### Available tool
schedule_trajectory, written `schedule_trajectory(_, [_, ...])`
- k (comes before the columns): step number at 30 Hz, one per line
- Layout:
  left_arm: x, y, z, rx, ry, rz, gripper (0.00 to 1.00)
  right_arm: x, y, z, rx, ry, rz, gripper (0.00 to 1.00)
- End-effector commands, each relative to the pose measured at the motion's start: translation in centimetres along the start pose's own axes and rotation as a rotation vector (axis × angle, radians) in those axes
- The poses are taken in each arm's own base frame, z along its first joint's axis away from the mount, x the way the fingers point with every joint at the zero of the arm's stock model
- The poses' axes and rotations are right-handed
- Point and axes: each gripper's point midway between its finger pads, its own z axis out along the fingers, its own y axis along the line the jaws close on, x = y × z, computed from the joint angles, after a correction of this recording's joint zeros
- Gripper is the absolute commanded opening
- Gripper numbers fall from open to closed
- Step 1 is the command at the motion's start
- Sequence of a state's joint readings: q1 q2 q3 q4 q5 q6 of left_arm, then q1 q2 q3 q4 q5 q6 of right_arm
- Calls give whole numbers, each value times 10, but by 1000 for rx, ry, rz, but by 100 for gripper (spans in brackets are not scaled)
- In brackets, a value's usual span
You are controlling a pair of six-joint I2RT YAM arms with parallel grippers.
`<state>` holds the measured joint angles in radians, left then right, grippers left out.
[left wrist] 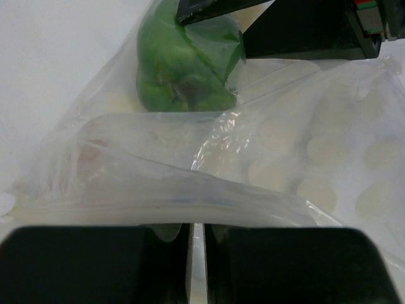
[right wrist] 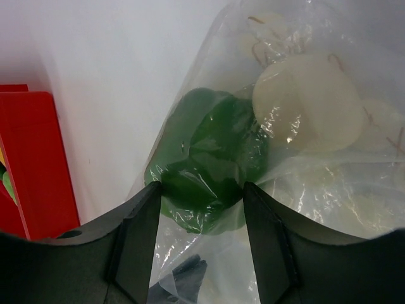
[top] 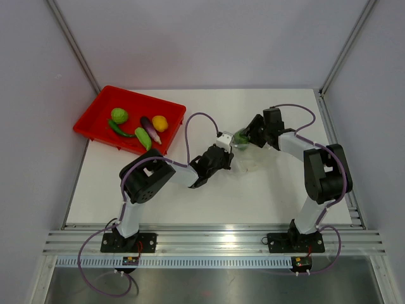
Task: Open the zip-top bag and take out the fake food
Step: Adjust the zipper food storage bag at the center of the board.
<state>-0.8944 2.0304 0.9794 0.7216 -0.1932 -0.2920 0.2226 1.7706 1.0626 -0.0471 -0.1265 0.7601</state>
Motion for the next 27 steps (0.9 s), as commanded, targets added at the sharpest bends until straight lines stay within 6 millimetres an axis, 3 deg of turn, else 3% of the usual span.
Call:
schedule_trajectory(1, [-26, 2, 7, -48, -86, -13, 9, 34, -17, 9, 75, 108, -29, 60])
schedule_trajectory(8, [-30, 10, 3, -85, -120, -18, 15, 38, -17, 7, 102, 117, -58, 56])
schedule_trajectory(12, [-34, 8, 2, -75, -137, -20, 15, 37, -12, -1, 105, 96, -81, 44])
schedule_trajectory(15, [-40, 10, -2, -83, -162, -24, 16, 40, -13, -8, 102, 93, -86, 31])
schedule_trajectory(16, [-38, 14, -4, -98, -165, -25, 16, 41, -12, -10, 96, 92, -89, 22])
schedule_trajectory(21, [-51, 17, -13, -116, -211, -26, 17, 52, -2, -15, 48, 126, -96, 2])
schedule_trajectory(23, [-51, 19, -14, -123, -210, -18, 16, 53, 1, -18, 39, 131, -99, 4])
schedule_trajectory(27, [-54, 20, -17, -128, -221, -19, 16, 37, -1, -28, 78, 57, -117, 27])
